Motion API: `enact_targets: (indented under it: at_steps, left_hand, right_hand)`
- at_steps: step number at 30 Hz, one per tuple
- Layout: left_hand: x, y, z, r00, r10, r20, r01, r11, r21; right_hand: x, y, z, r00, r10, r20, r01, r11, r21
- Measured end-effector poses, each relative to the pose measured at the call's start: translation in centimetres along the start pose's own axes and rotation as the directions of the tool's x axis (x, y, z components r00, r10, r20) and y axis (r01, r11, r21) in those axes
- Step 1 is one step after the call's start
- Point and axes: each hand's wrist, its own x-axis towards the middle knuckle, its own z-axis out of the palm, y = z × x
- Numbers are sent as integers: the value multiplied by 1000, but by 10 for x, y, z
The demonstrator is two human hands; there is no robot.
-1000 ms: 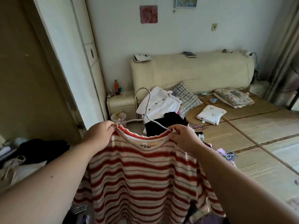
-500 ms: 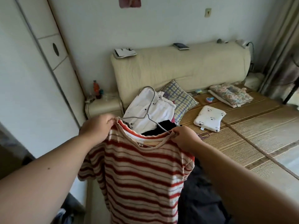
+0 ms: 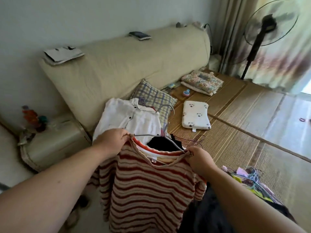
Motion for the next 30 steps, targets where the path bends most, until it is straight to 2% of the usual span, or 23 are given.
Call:
enact_targets:
  at_steps: [6, 11, 15, 19, 25, 30]
  left_hand:
    - [95, 21, 45, 986, 116, 117, -111, 993, -48]
    - [178, 41, 105, 946, 176, 271, -162, 984, -74]
    - [254, 52, 161, 906, 172, 387, -178, 984, -19]
    - [312, 55, 220, 880, 134, 455, -164, 986, 25]
    - [345, 48, 295, 855, 24, 518, -109, 985, 135]
    - [337, 39, 327, 866, 15, 500, -83, 990, 113]
  right_hand:
    - [58, 43, -4, 966, 212, -149, -203, 976, 75]
    - [123, 96, 3, 927, 355, -118, -339, 931, 133]
    - [185, 143, 12, 889, 444, -109, -429, 893, 138]
    - [241, 190, 33, 882, 465, -74, -461, 885, 58]
    - [289, 238, 67, 848, 524, 75, -514, 849, -123]
    - [284, 254, 95, 866, 500, 23, -499, 866, -34]
